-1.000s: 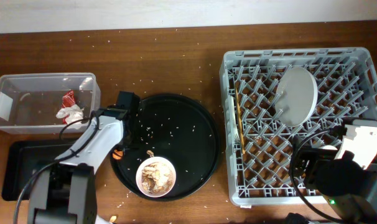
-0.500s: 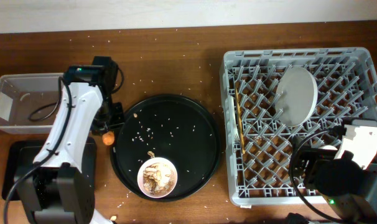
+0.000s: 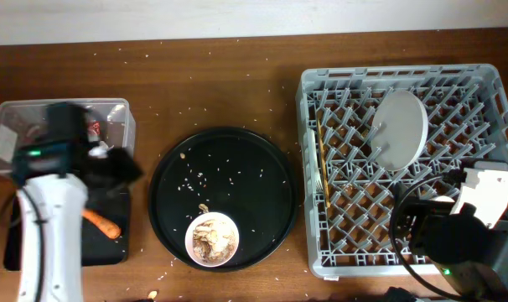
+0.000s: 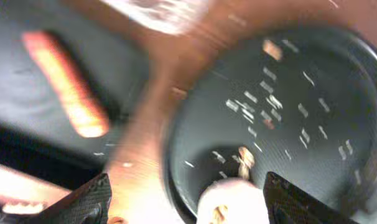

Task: Sort waste into correct bins and load items into the dishwasher rack
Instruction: 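Grasp the carrot with the left gripper and place it on the black tray, then grasp the pink bowl with the left gripper and tip scraps onto the black tray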

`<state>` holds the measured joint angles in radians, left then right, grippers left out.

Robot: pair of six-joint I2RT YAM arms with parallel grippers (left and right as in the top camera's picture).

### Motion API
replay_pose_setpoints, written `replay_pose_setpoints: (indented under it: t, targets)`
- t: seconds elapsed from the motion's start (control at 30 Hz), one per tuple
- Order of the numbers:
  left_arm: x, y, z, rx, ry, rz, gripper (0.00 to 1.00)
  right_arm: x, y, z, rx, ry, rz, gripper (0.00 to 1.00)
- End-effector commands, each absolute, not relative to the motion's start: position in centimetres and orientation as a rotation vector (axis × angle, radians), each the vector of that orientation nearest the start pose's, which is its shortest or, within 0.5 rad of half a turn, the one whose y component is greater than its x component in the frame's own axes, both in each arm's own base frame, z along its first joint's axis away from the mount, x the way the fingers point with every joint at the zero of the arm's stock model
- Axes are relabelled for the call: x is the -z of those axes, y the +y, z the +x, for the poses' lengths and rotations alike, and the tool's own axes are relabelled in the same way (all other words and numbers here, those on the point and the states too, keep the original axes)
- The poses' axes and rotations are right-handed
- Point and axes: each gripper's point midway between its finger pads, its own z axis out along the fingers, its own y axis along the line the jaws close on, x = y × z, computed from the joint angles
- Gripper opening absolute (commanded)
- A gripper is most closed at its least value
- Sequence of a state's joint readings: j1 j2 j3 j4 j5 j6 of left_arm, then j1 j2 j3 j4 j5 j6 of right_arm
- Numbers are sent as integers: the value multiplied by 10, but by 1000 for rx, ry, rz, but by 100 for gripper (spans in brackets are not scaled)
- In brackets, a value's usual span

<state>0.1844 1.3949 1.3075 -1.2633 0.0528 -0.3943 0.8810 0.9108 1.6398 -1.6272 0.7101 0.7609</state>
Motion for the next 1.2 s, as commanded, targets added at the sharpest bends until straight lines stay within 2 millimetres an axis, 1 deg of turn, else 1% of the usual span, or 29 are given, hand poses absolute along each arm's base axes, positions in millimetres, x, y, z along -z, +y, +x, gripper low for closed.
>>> replay_pose_setpoints:
  t: [0.0,0.03,0.07,0.1,0.13,0.17,0.23,0.3,0.33,0.37,0.4,0.5,0.53,0.57,0.6,0.63,0.67,0.7,0.73,0.77,0.8,0.83,0.93,0.97,1.0,1.03,1.07,1.13,1.17]
  targets:
    - [-161,-47,272,38,2953,-195,47,-373,26,169,-7,2187,165,99]
    - [-155,-74,265,-13,2974,-18,36,-373,26,169,-6,2187,165,99]
    - [-145,-98,256,-80,2988,152,36,-373,26,169,-6,2187,165,99]
    - [-134,-119,244,-85,3015,240,29,-373,26,169,-7,2187,165,99]
    - [-122,-137,231,-74,3046,323,13,-373,26,169,-7,2187,165,99]
    - [-110,-149,217,-99,3073,400,5,-373,26,169,-7,2187,165,99]
    - [-76,-166,188,-179,3111,475,4,-373,26,169,-7,2187,165,99]
    - [-56,-170,177,-189,3122,458,5,-373,26,169,-7,2187,165,99]
    - [-45,-174,171,-168,3124,486,28,-373,26,169,-7,2187,165,99]
    - [-41,-174,169,-161,3128,493,35,-373,26,169,-6,2187,165,99]
    - [-38,-175,169,-150,3127,492,37,-373,26,169,-7,2187,165,99]
    - [-33,-174,167,-150,3126,500,36,-373,26,169,-7,2187,165,99]
    - [-33,-174,167,-150,3125,501,33,-373,26,169,-6,2187,165,99]
    - [-35,-173,167,-156,3129,503,33,-373,26,169,-6,2187,165,99]
    - [-45,-172,167,-173,3140,504,33,-373,26,169,-7,2187,165,98]
    - [-60,-175,169,-174,3141,505,33,-373,26,169,-7,2187,165,99]
    - [-71,-179,173,-155,3128,508,37,-373,26,169,-7,2187,165,99]
    - [-81,-185,177,-126,3101,526,45,-373,26,169,-6,2187,165,99]
    - [-83,-186,177,-135,3079,562,53,-373,26,169,-7,2187,165,99]
    - [-82,-186,176,-147,3074,574,57,-373,26,169,-7,2187,165,99]
    - [-75,-190,171,-142,3067,606,58,-373,26,169,-6,2187,165,99]
    - [-69,-192,168,-136,3063,626,57,-373,26,169,-7,2187,165,99]
    - [-41,-194,154,-128,3045,697,39,-373,26,169,-7,2187,165,99]
    - [-30,-192,151,-125,3042,701,27,-373,26,169,-6,2187,165,99]
    - [-25,-191,151,-125,3041,701,18,-373,26,169,-7,2187,165,99]
    - [-21,-190,151,-126,3040,701,14,-373,26,169,-7,2187,165,99]
    - [-15,-187,152,-144,3030,699,2,-373,26,169,-6,2187,165,99]
    - [-21,-186,161,-186,2995,686,0,-373,26,169,-7,2187,165,99]
    - [-33,-189,168,-187,2991,669,0,-373,26,169,-7,2187,165,99]
